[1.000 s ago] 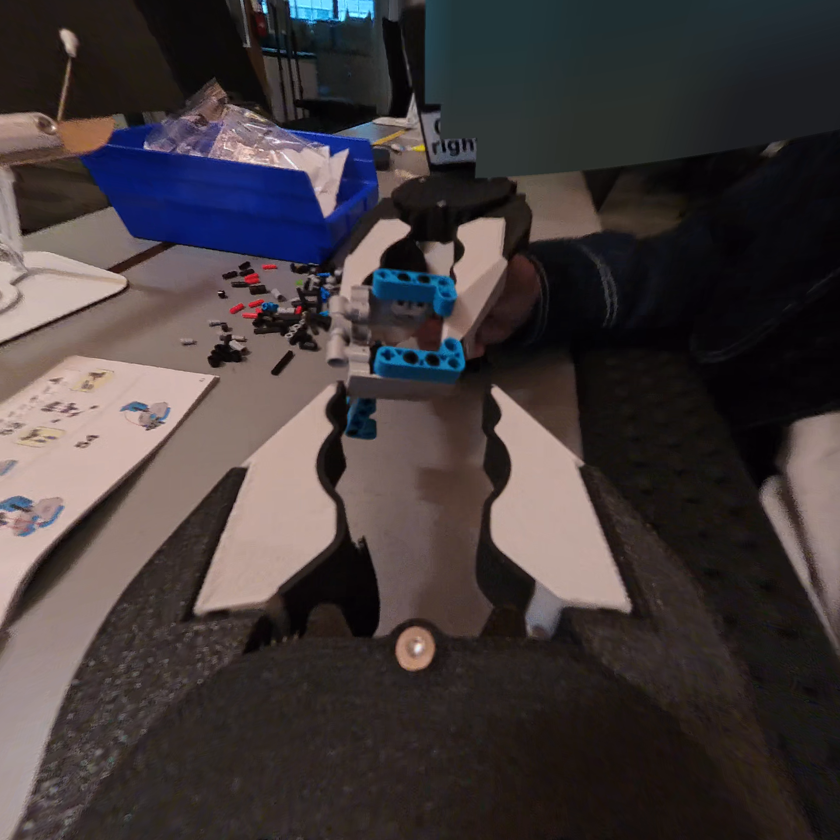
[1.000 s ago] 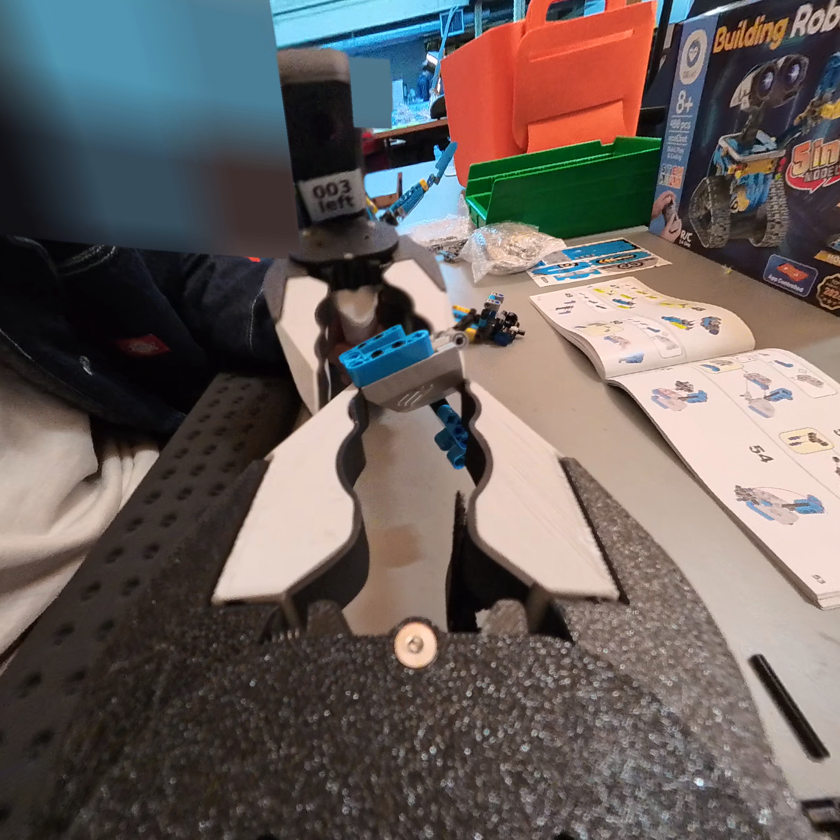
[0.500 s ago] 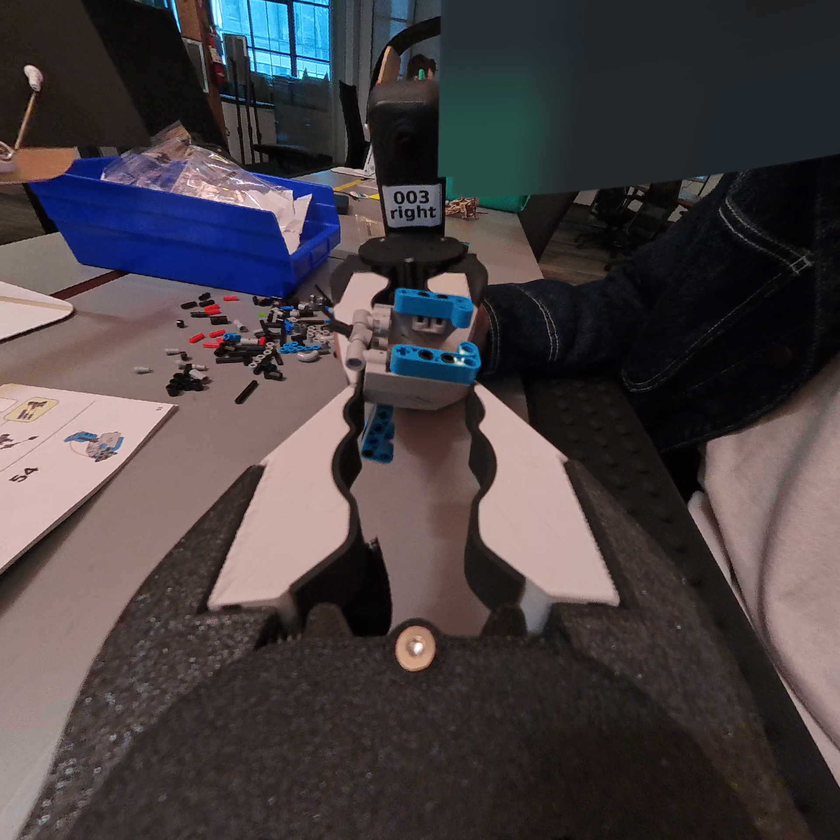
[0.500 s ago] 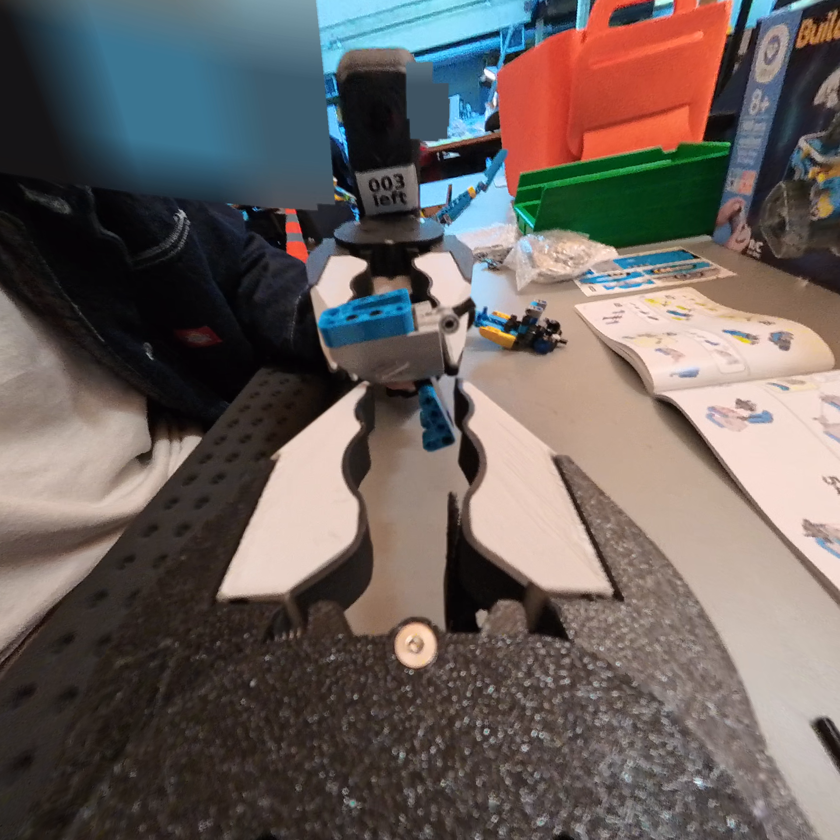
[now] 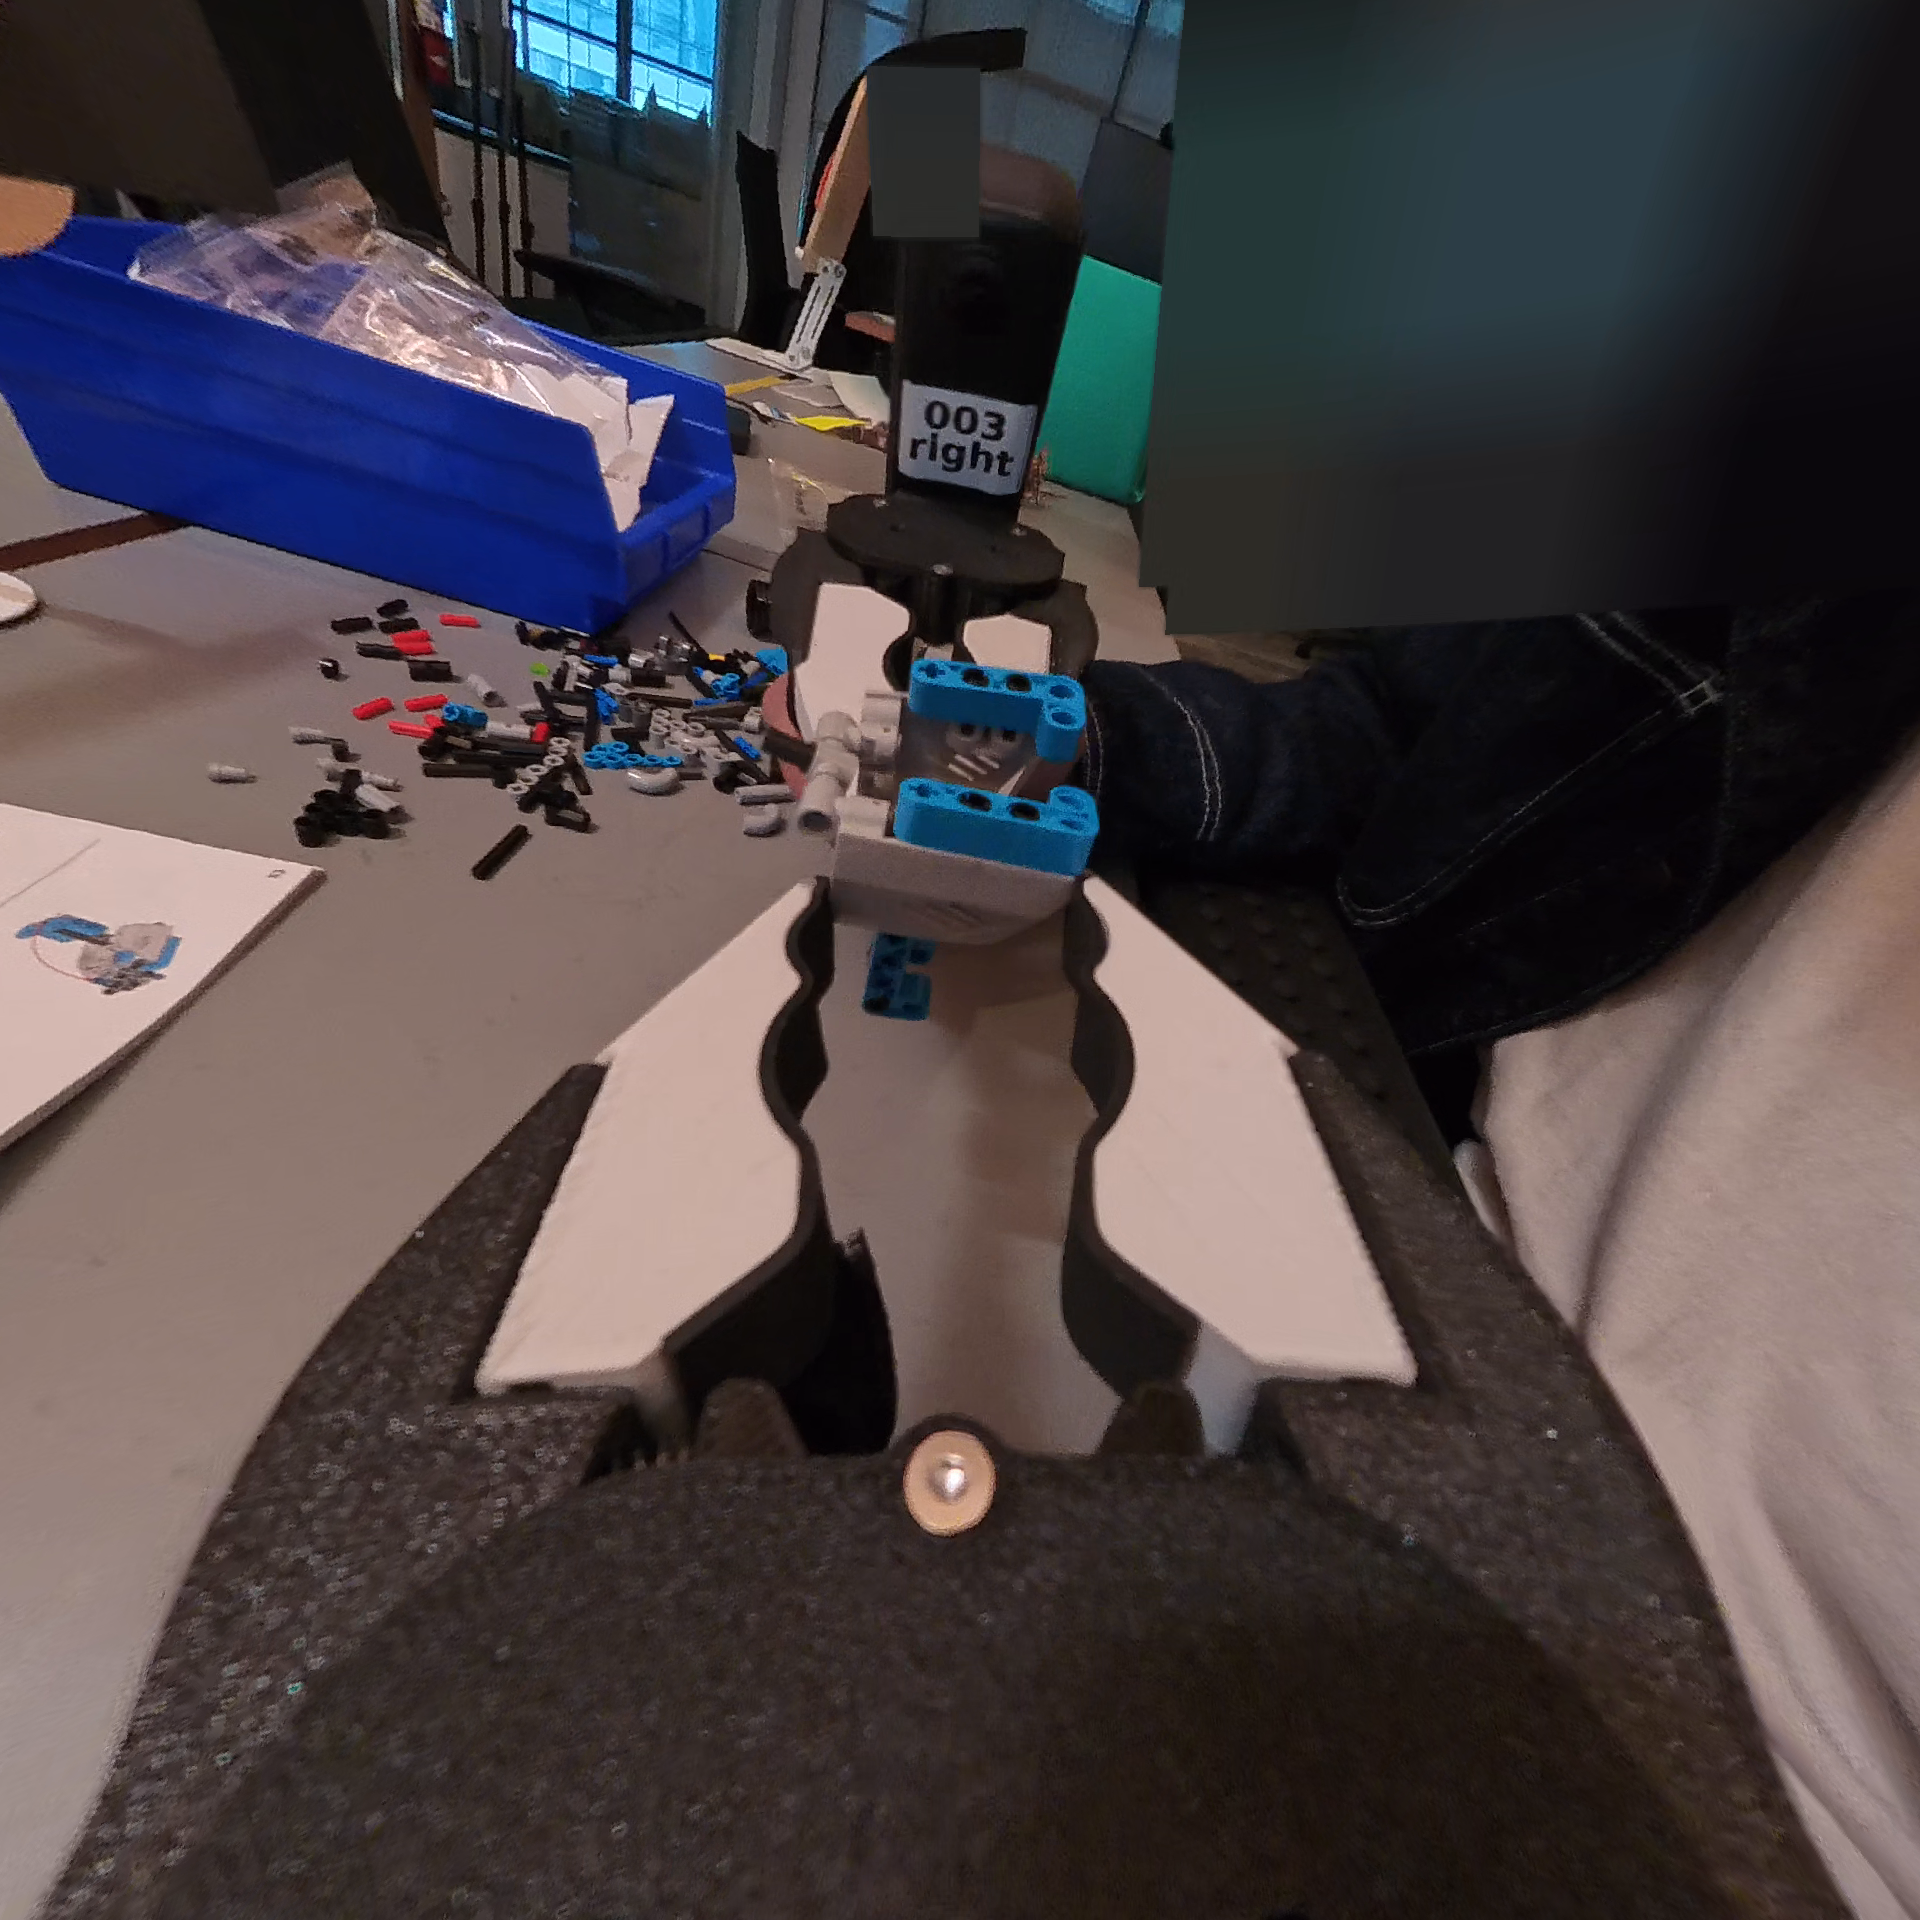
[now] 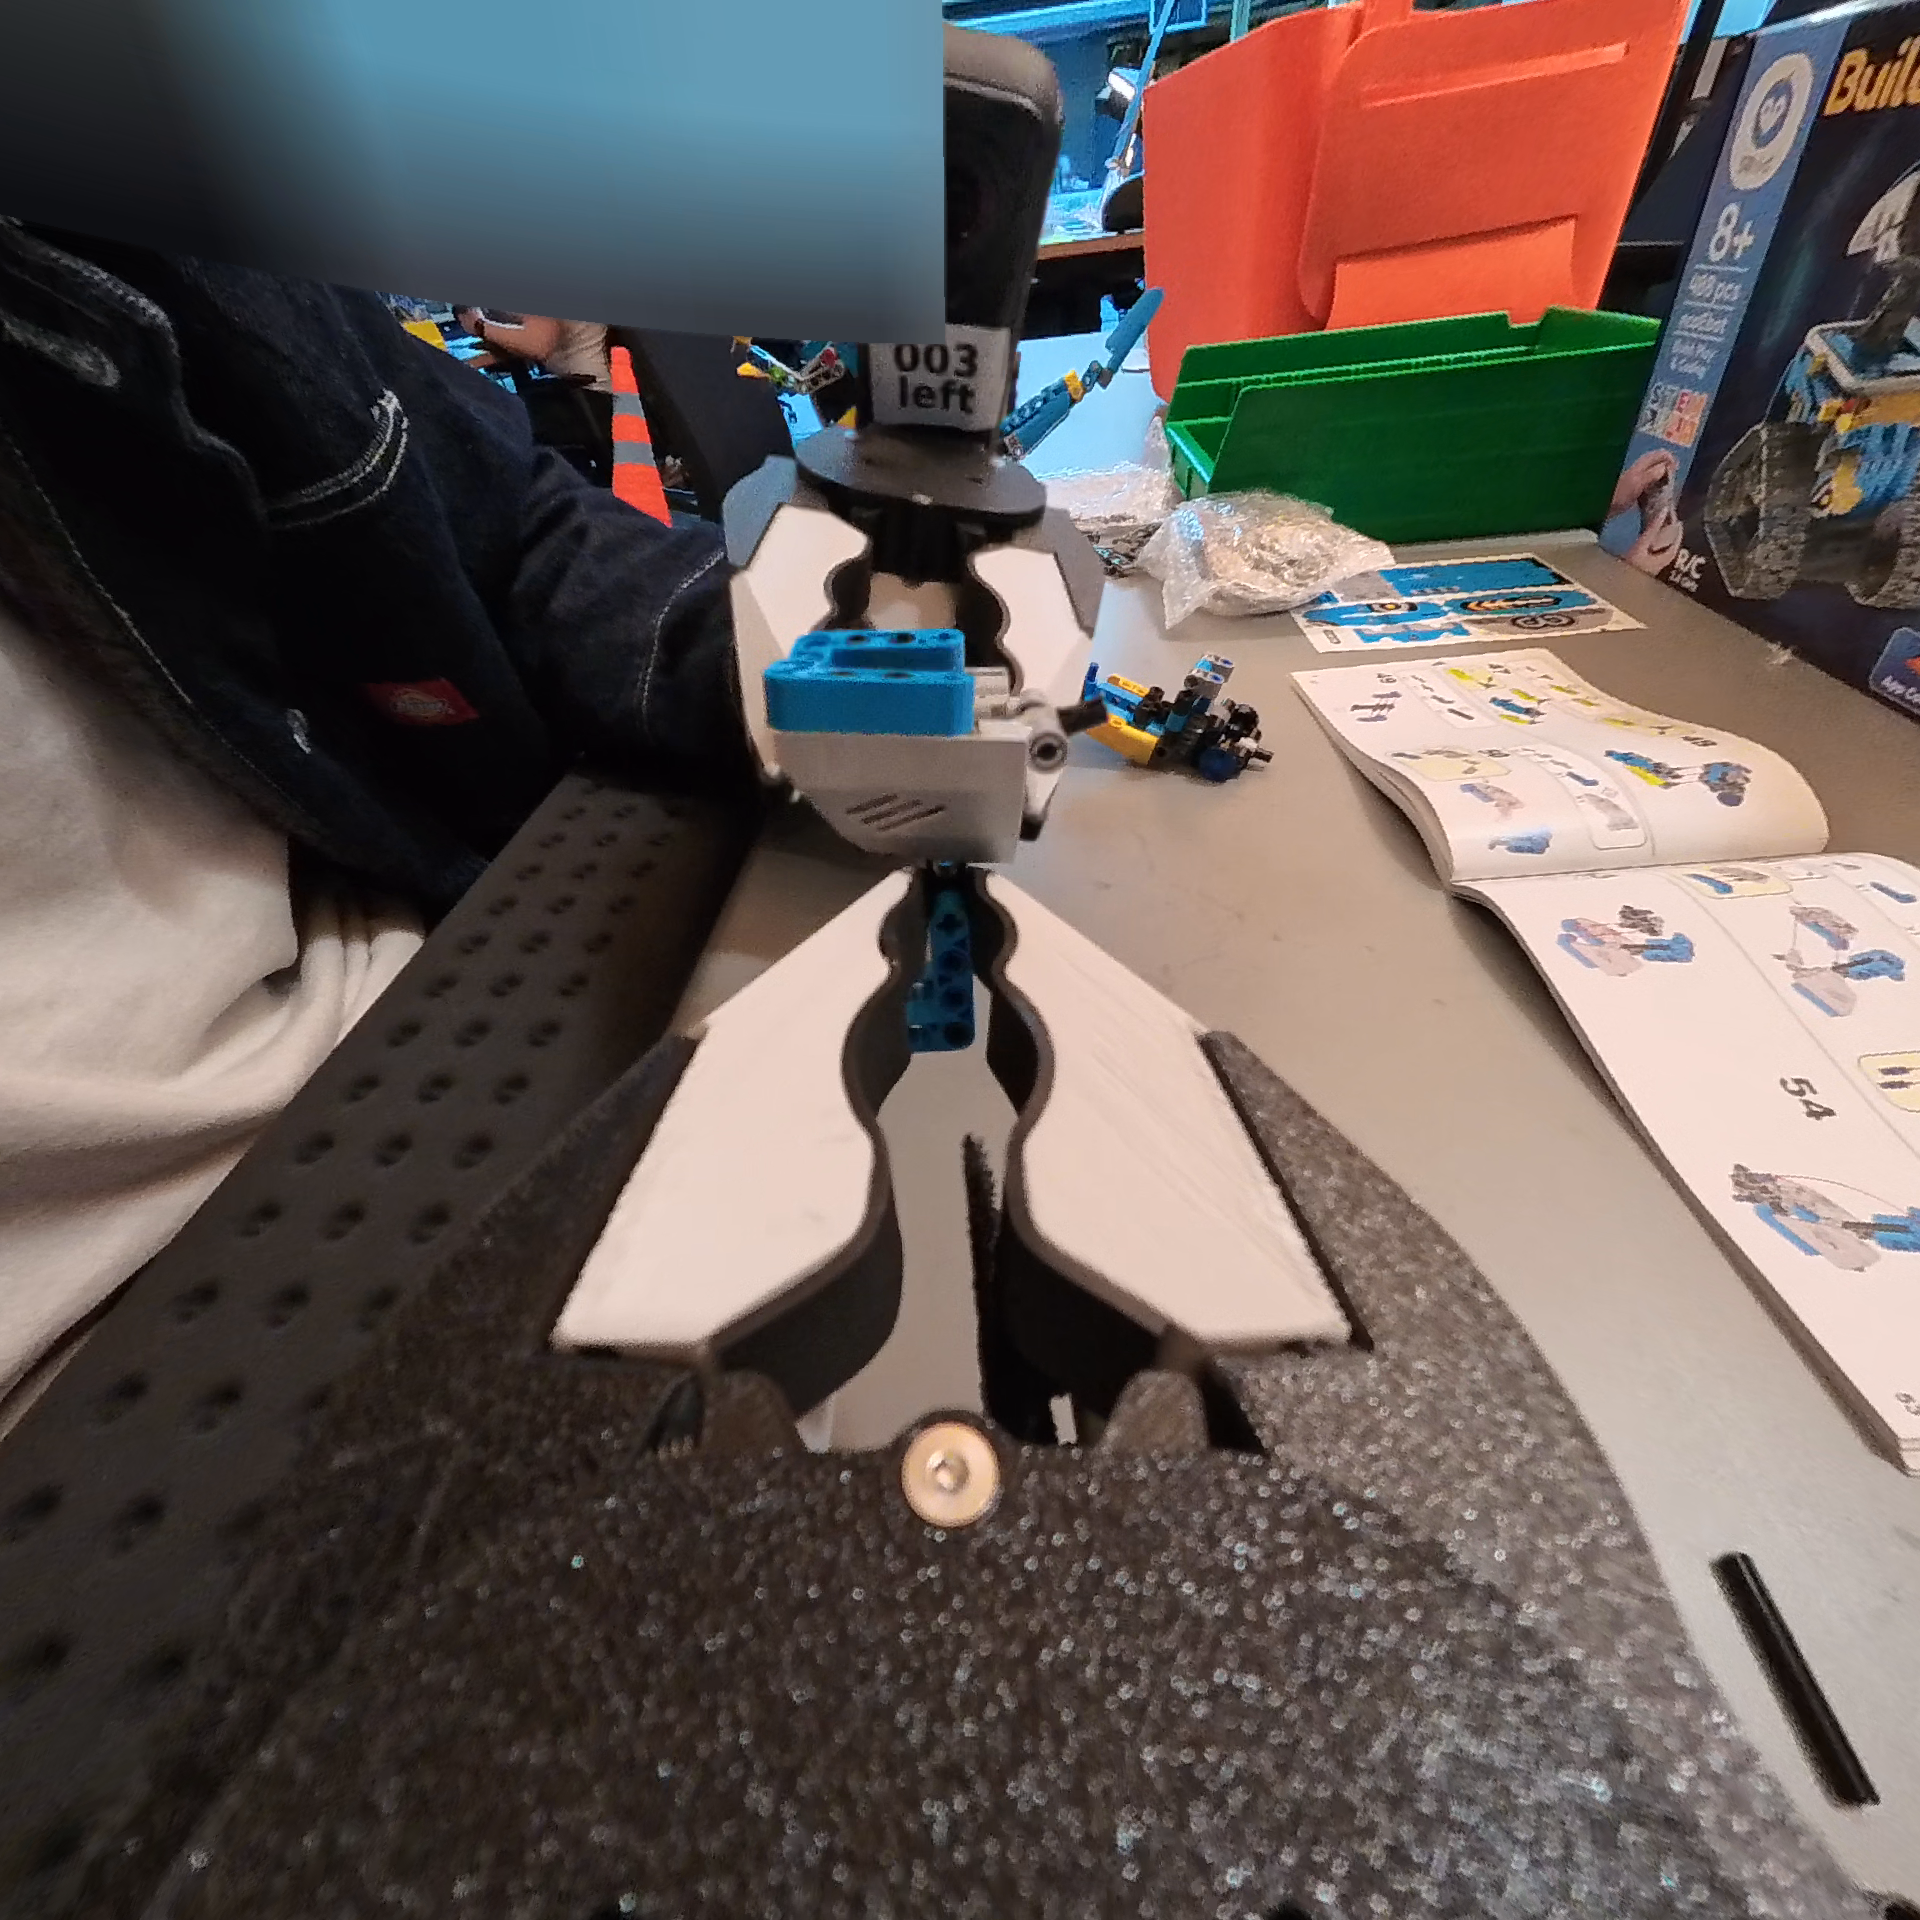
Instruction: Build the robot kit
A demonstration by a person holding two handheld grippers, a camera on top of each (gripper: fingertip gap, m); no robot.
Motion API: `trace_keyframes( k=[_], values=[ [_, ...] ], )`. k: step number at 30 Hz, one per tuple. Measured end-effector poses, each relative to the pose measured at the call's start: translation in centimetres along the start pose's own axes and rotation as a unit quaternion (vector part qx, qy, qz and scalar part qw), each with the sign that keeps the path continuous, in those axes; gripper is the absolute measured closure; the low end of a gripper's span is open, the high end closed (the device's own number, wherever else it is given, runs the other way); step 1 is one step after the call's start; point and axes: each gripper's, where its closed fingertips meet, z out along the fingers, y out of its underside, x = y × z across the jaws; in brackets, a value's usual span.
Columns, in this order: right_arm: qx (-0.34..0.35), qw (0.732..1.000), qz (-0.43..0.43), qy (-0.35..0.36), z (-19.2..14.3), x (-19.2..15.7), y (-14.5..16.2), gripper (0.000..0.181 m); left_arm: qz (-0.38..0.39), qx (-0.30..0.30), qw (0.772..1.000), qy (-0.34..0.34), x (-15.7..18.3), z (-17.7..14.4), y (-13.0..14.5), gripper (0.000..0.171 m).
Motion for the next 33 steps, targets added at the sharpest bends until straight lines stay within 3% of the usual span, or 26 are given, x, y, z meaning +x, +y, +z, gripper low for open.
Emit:
trace_keyframes(
  k=[8, 21, 27, 30, 33],
  values=[
    [-0.008, 1.0, 0.0, 0.006, 0.2, 0.2, 0.4, 0.175, -0.031, 0.014, 0.999, 0.009, -0.1, 0.2, -0.1, 0.127],
    [-0.007, 1.0, 0.014, 0.012, 0.3, 0.5, 0.4, 0.175, -0.013, 0.025, 0.999, -0.019, -0.5, 0.4, -0.1, 0.128],
    [-0.003, 0.999, 0.024, 0.043, 0.4, 1.6, 0.5, 0.172, 0.047, -0.001, 0.997, -0.065, -1.3, 0.8, 0.2, 0.127],
    [-0.014, 0.997, 0.048, 0.059, 0.2, 2.6, 1.1, 0.151, 0.074, -0.011, 0.994, -0.085, -1.5, 0.8, 0.5, 0.127],
    [-0.031, 0.996, 0.047, 0.075, -0.4, 3.4, 1.5, 0.145, 0.132, -0.044, 0.98, -0.143, -2.9, 0.2, 1.1, 0.127]
  ],
)
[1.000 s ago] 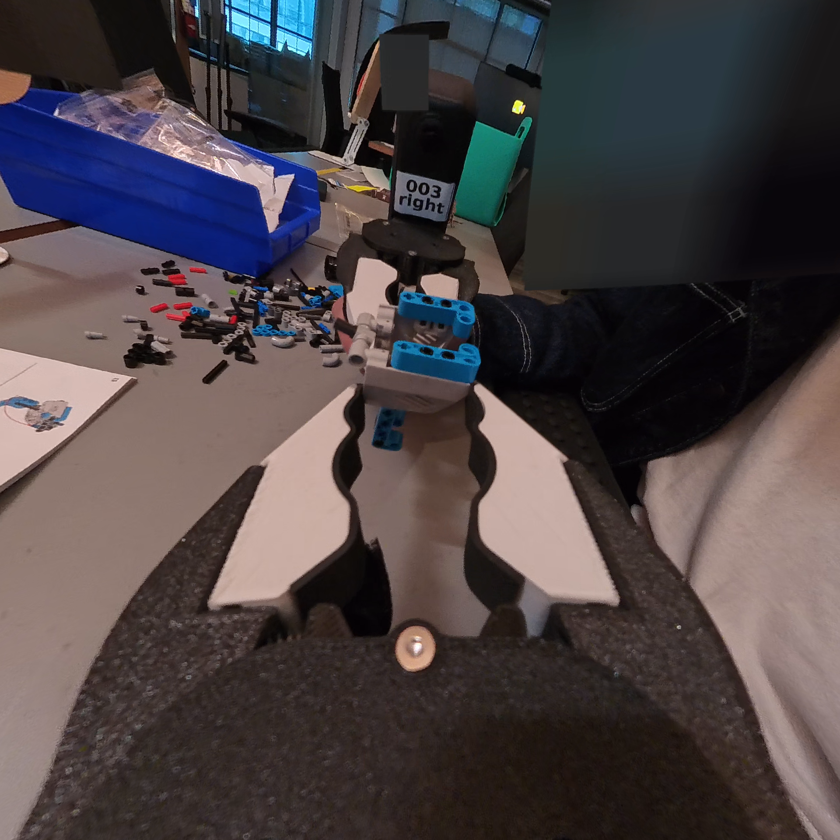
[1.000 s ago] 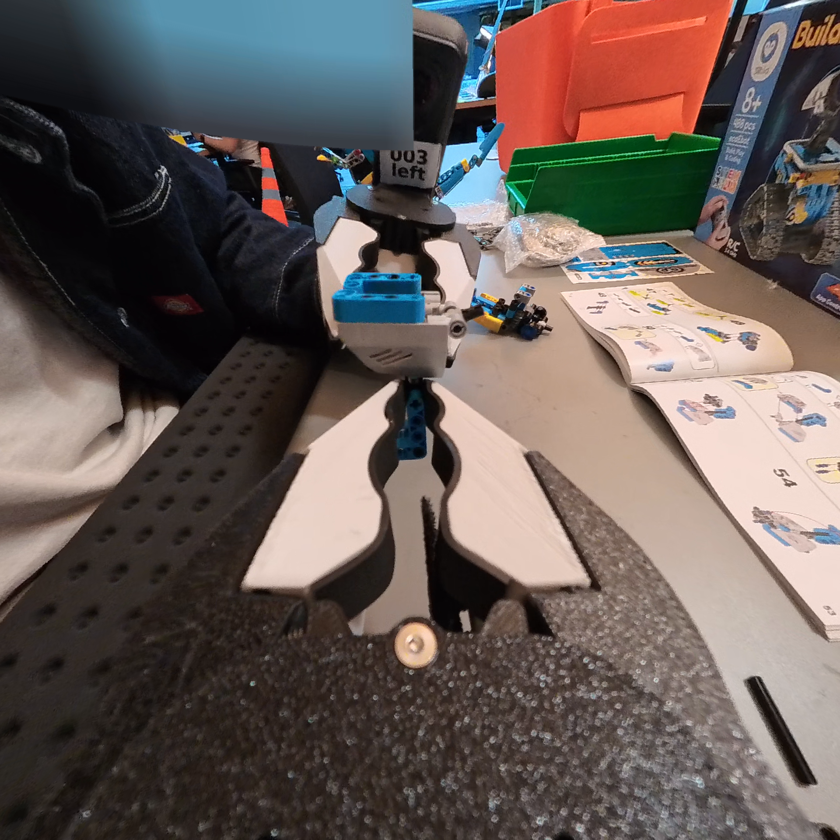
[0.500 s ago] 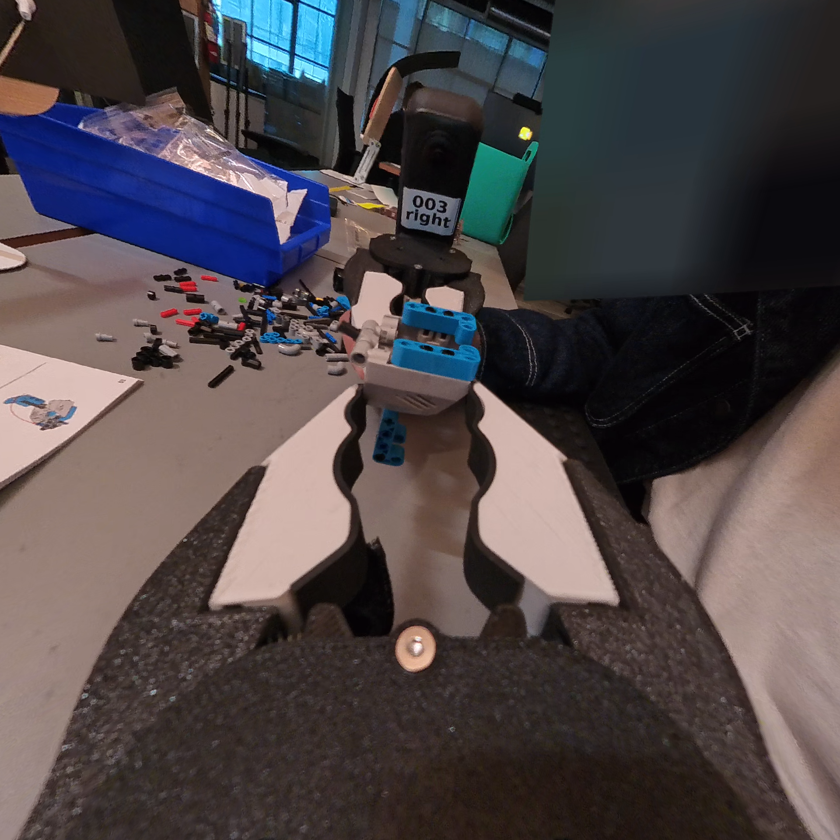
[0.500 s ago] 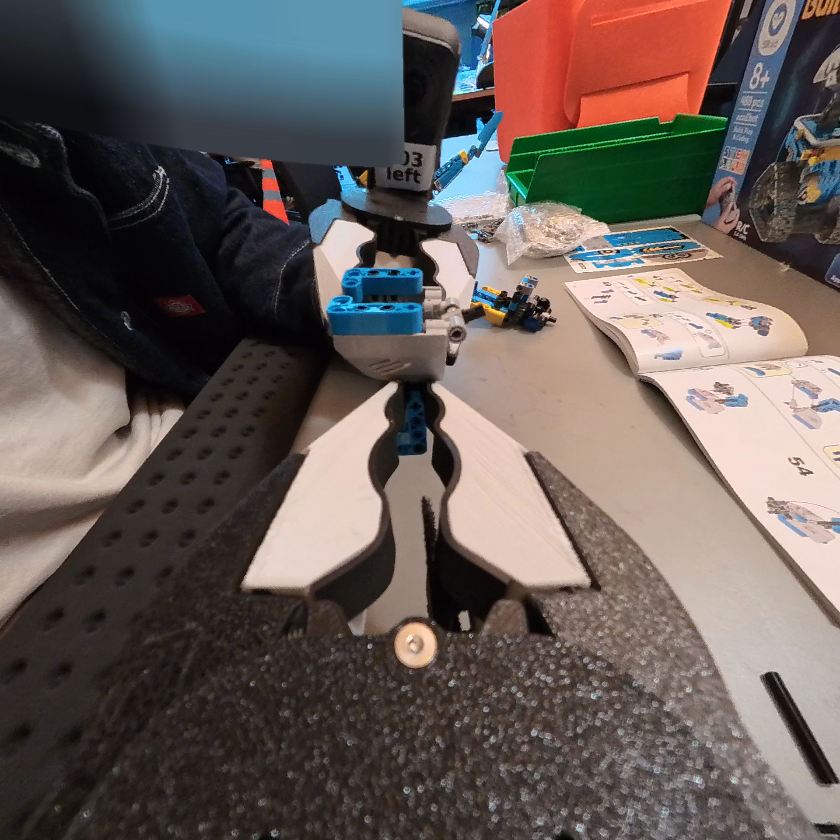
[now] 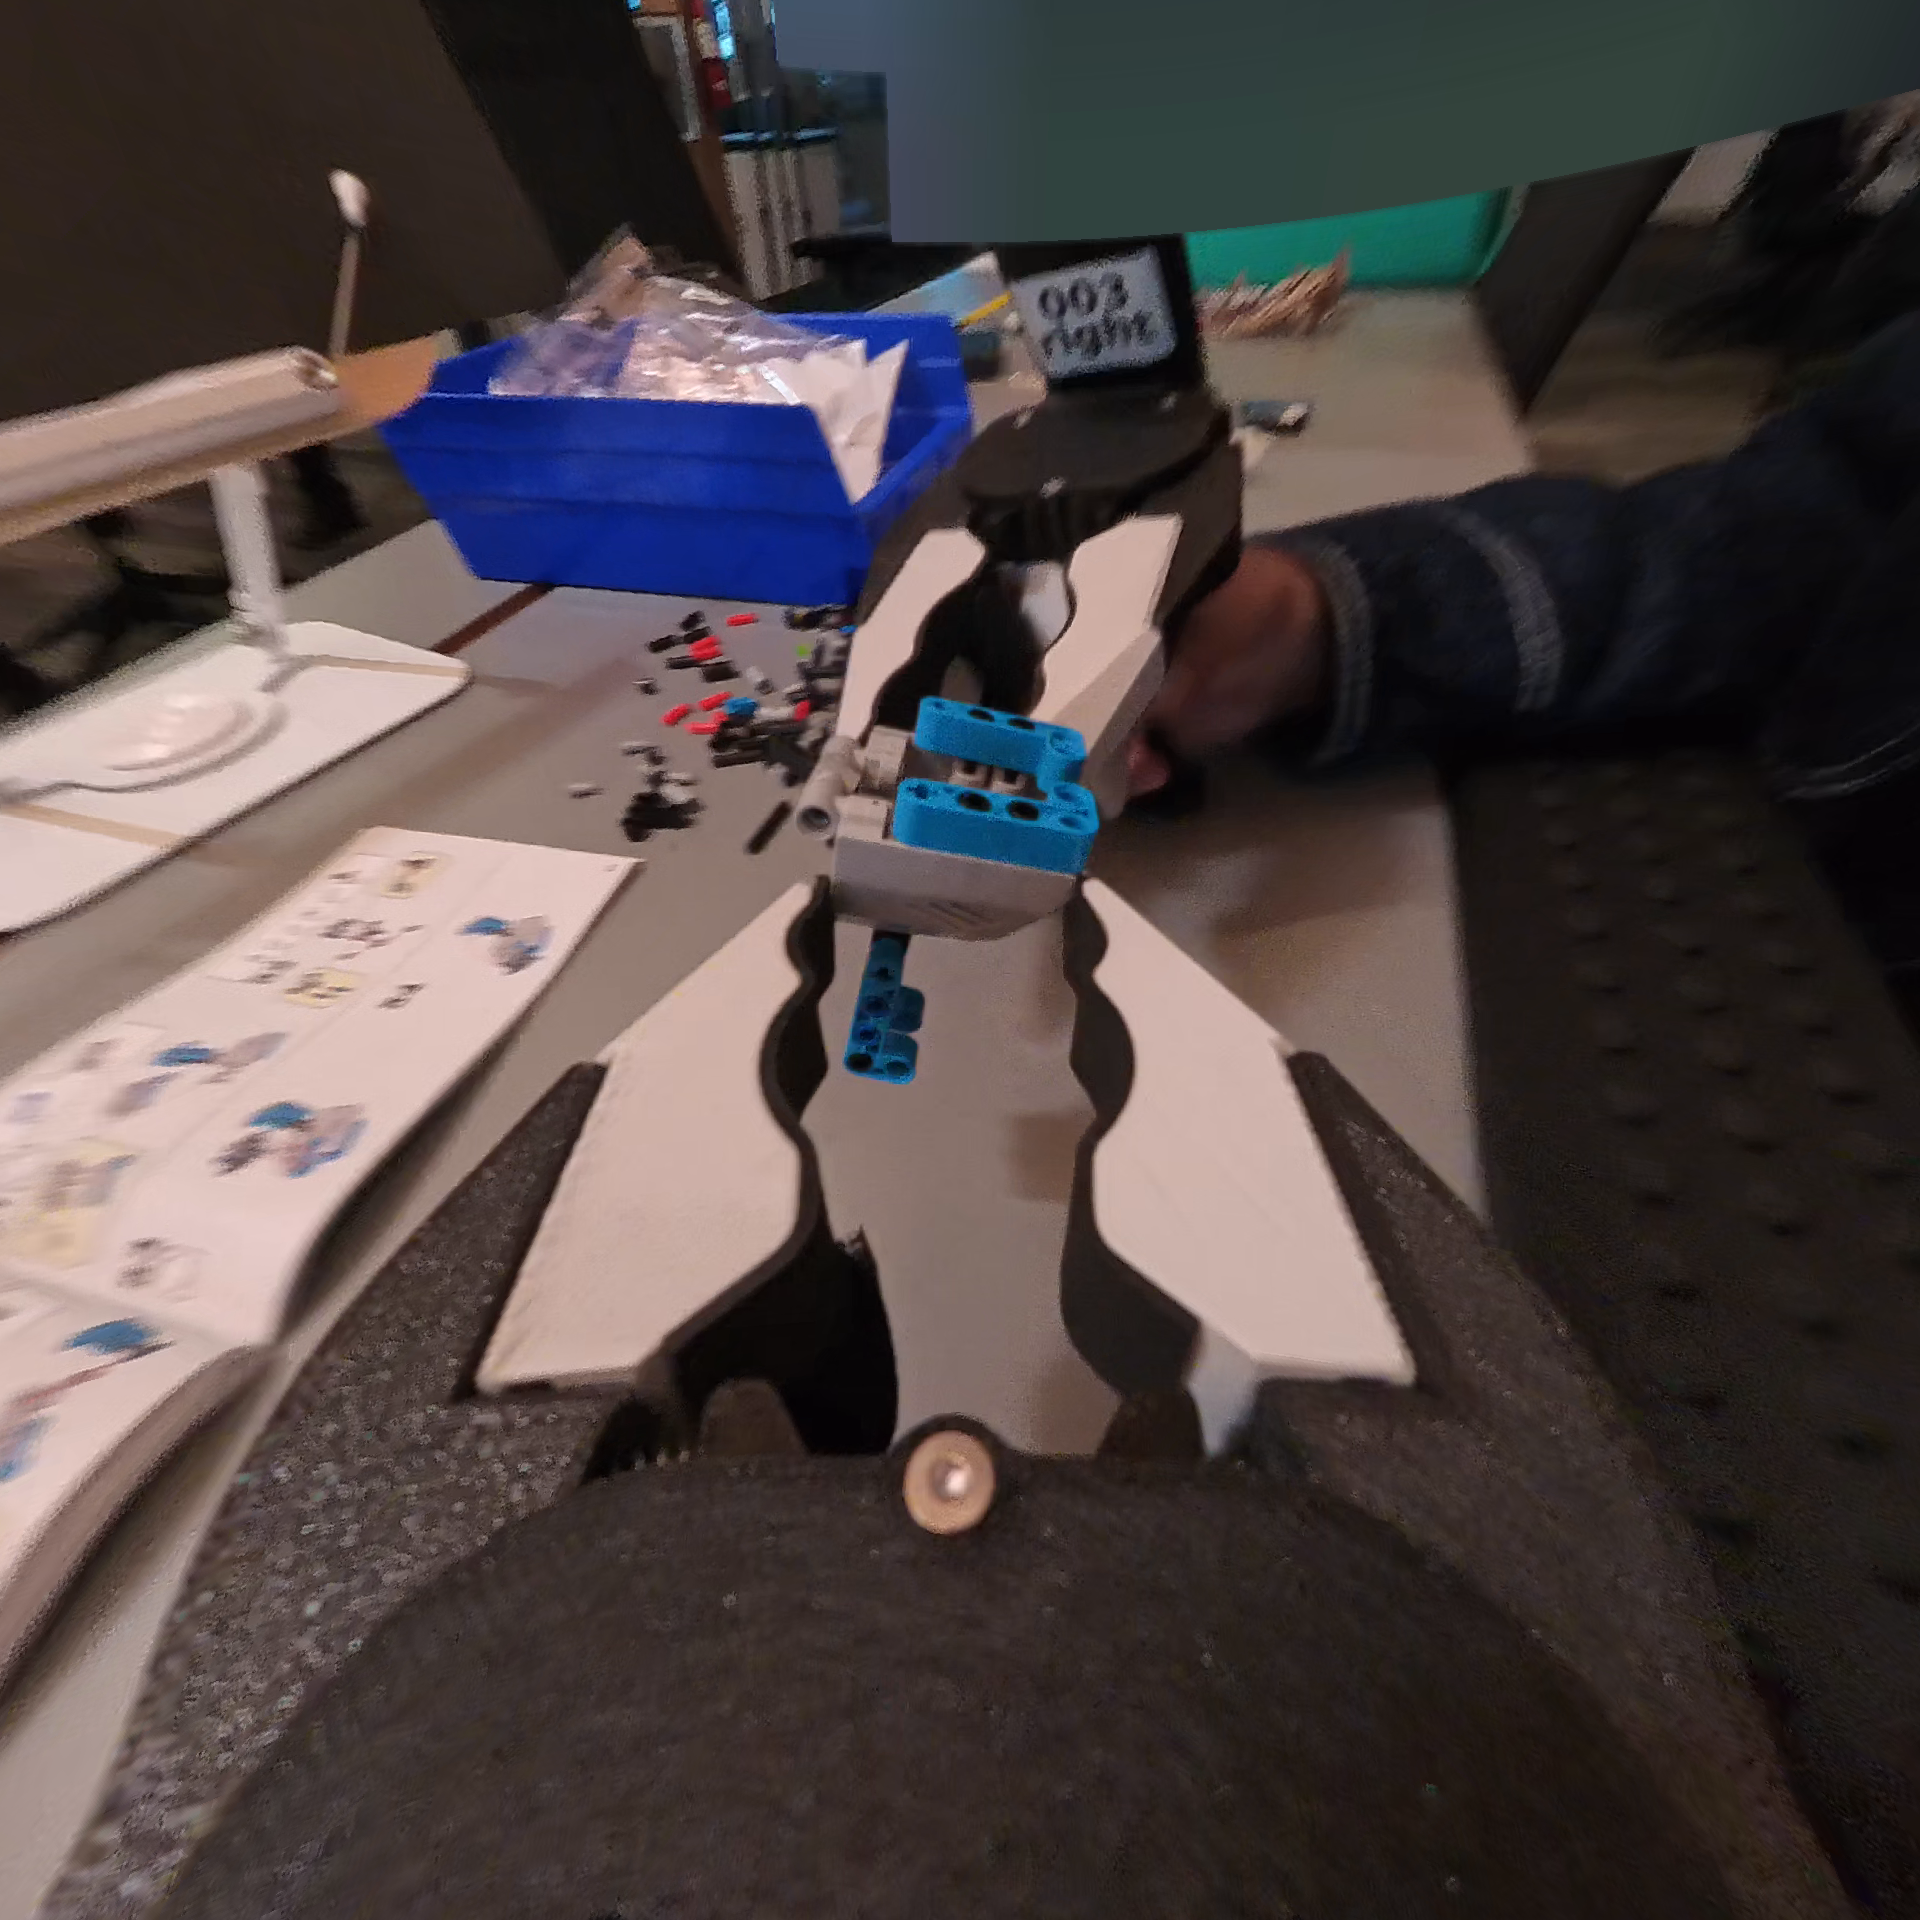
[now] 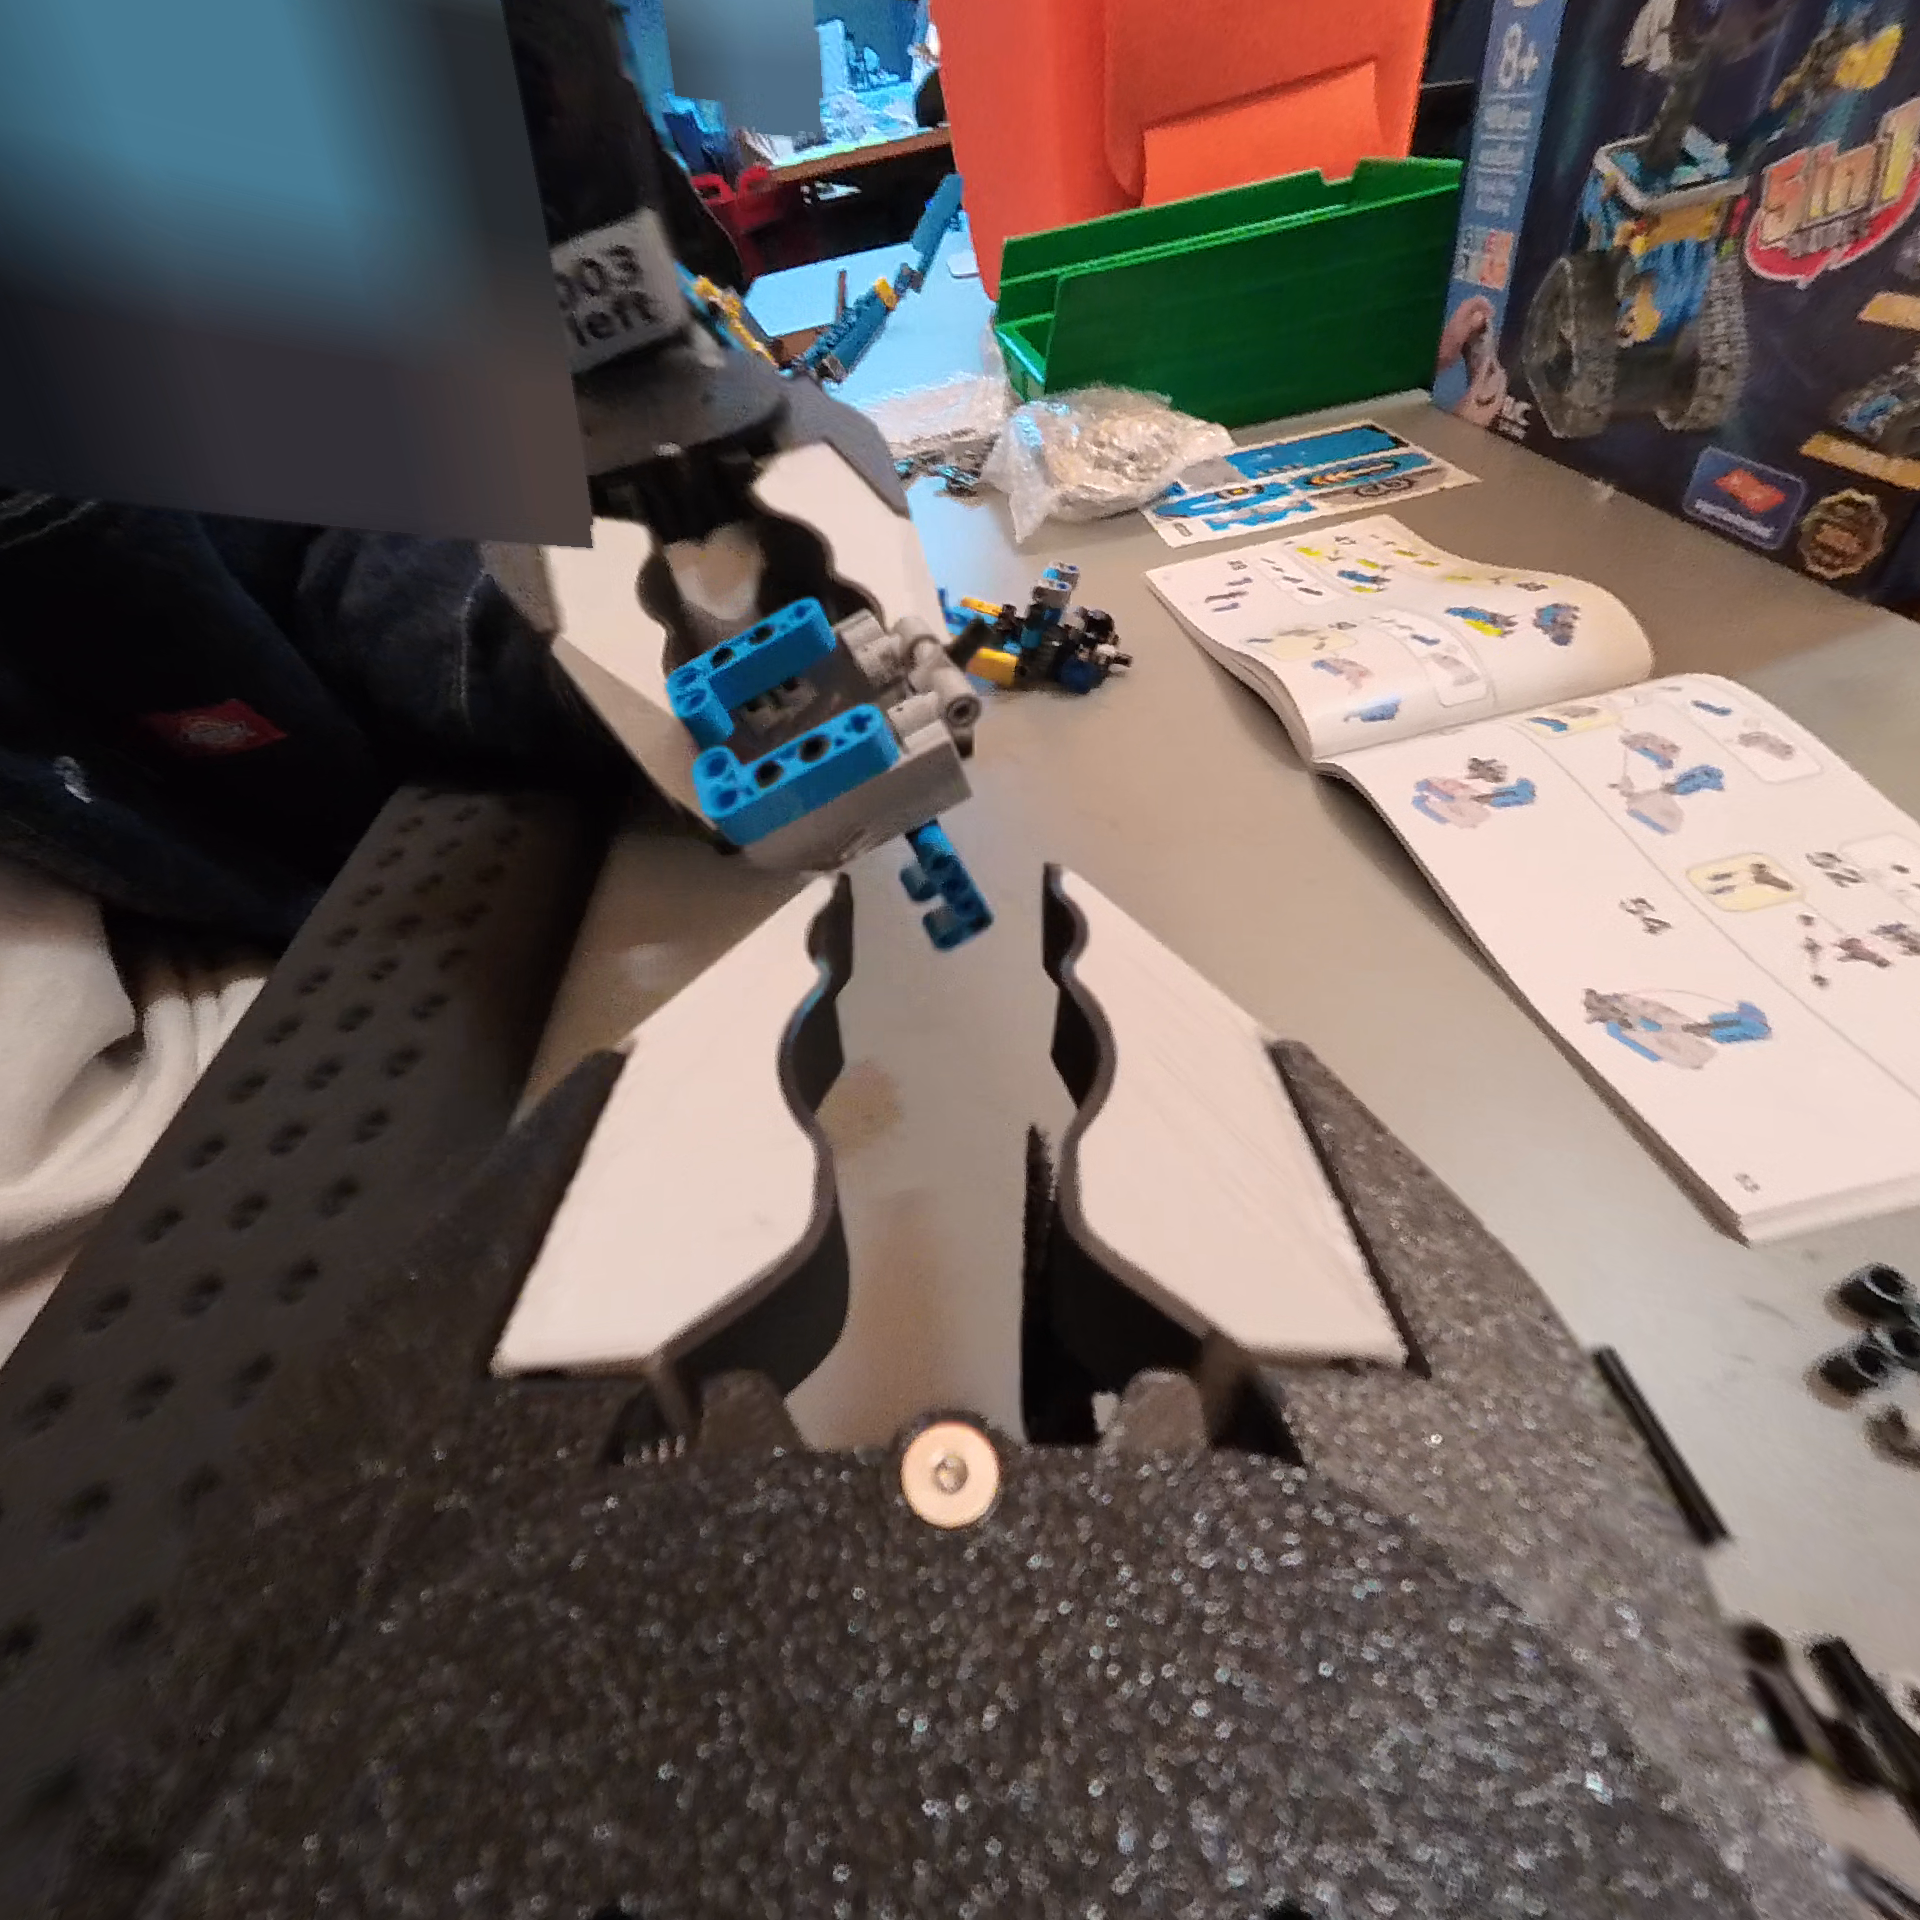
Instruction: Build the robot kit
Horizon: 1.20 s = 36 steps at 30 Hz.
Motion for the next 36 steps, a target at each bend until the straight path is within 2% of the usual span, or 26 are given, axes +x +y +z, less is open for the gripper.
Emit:
trace_keyframes(
  k=[2, 4, 6, 7, 9, 11, 14, 17, 19, 22, 25, 28, 30, 32, 34, 36],
  values=[
    [-0.008, 1.0, 0.016, 0.02, -0.5, 1.1, 0.3, 0.137, 0.053, -0.018, 0.997, -0.048, -0.9, 0.0, 0.4, 0.127],
    [0.008, 0.998, 0.063, 0.007, -0.6, 1.3, -0.1, 0.126, 0.106, -0.058, 0.985, -0.122, -2.6, 0.0, 1.4, 0.127],
    [0.036, 0.994, 0.105, -0.003, 0.3, 0.9, -0.9, 0.114, 0.178, -0.116, 0.957, -0.197, -4.3, 0.1, 2.7, 0.127],
    [0.029, 0.993, 0.114, 0.013, 1.0, 1.1, -0.7, 0.11, 0.213, -0.146, 0.939, -0.228, -5.0, 0.2, 3.4, 0.127],
    [0.004, 0.991, 0.121, 0.065, 2.3, 1.9, 0.1, 0.112, 0.272, -0.196, 0.904, -0.266, -5.6, 0.5, 4.4, 0.127],
    [-0.013, 0.988, 0.13, 0.084, 2.9, 2.2, 0.6, 0.117, 0.323, -0.208, 0.878, -0.286, -5.4, 0.8, 4.2, 0.127],
    [0.005, 0.985, 0.147, 0.091, 2.5, 2.6, 0.2, 0.122, 0.385, -0.227, 0.842, -0.303, -5.1, 1.4, 4.2, 0.127],
    [0.018, 0.983, 0.153, 0.104, 1.6, 3.1, -0.4, 0.14, 0.465, -0.248, 0.785, -0.326, -5.0, 1.5, 4.0, 0.127],
    [0.016, 0.982, 0.165, 0.094, 1.7, 2.9, -0.3, 0.134, 0.486, -0.254, 0.765, -0.337, -4.9, 1.5, 3.8, 0.127],
    [0.011, 0.982, 0.161, 0.1, 1.7, 2.9, -0.3, 0.134, 0.491, -0.267, 0.754, -0.345, -5.1, 1.5, 3.9, 0.127],
    [-0.003, 0.984, 0.141, 0.11, 2.2, 2.5, -0.2, 0.123, 0.471, -0.285, 0.759, -0.348, -5.6, 1.5, 4.4, 0.127],
    [-0.018, 0.984, 0.105, 0.141, 2.2, 2.9, 0.0, 0.129, 0.47, -0.285, 0.758, -0.352, -5.6, 1.5, 4.3, 0.128],
    [-0.025, 0.984, 0.088, 0.156, 2.4, 3.0, 0.0, 0.125, 0.472, -0.284, 0.755, -0.355, -5.4, 1.8, 4.0, 0.128],
    [-0.039, 0.98, 0.077, 0.177, 2.0, 3.6, 0.3, 0.136, 0.472, -0.278, 0.758, -0.354, -5.0, 2.1, 3.8, 0.128],
    [-0.03, 0.982, 0.087, 0.165, 1.9, 3.4, 0.2, 0.136, 0.474, -0.272, 0.76, -0.352, -4.8, 2.1, 3.6, 0.128],
    [-0.036, 0.985, 0.081, 0.15, 1.9, 3.3, 0.4, 0.137, 0.465, -0.263, 0.772, -0.343, -4.6, 2.2, 3.7, 0.128]
  ],
)
